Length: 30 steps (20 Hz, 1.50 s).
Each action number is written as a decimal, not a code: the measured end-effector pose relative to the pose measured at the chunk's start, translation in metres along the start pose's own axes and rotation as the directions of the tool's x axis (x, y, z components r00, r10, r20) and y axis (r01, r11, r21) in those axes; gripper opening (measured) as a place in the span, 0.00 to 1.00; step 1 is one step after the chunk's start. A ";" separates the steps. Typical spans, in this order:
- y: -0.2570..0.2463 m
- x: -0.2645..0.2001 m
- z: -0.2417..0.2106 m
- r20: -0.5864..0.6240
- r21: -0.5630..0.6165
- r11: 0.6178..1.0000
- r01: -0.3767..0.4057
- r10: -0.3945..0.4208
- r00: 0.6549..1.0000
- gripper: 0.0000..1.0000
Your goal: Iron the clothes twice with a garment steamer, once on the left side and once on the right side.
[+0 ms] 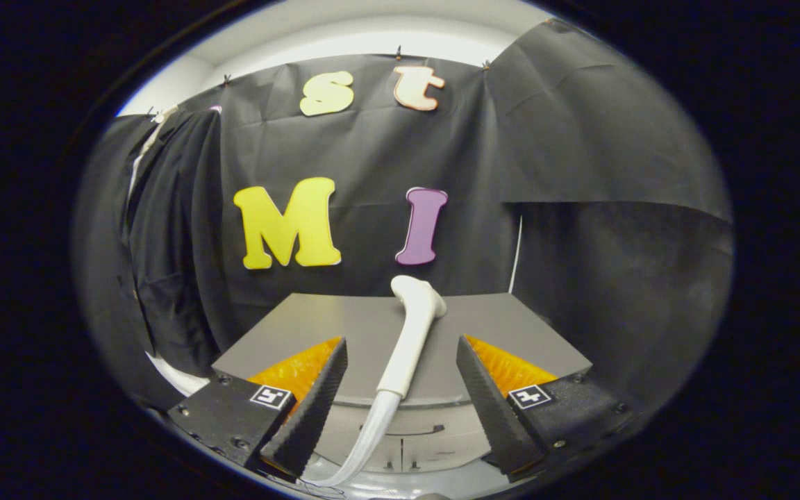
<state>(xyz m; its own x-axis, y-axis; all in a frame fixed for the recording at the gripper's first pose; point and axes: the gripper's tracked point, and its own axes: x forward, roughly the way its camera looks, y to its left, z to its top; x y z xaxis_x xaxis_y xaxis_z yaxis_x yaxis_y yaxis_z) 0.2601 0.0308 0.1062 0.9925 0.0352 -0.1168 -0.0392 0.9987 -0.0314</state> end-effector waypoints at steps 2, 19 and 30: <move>0.000 0.028 -0.008 -0.041 -0.005 1.000 -0.010 0.010 0.999 0.99; 0.006 0.136 -0.056 -0.235 0.054 0.995 -0.083 0.094 0.968 0.61; 0.038 0.071 -0.031 -0.164 0.115 0.987 -0.116 0.134 0.977 0.38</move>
<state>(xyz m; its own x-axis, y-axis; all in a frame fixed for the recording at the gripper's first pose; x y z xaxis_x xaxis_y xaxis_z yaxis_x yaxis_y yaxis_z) 0.3256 0.0704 0.0656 0.9458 0.1628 -0.2811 -0.1410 0.9853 0.0964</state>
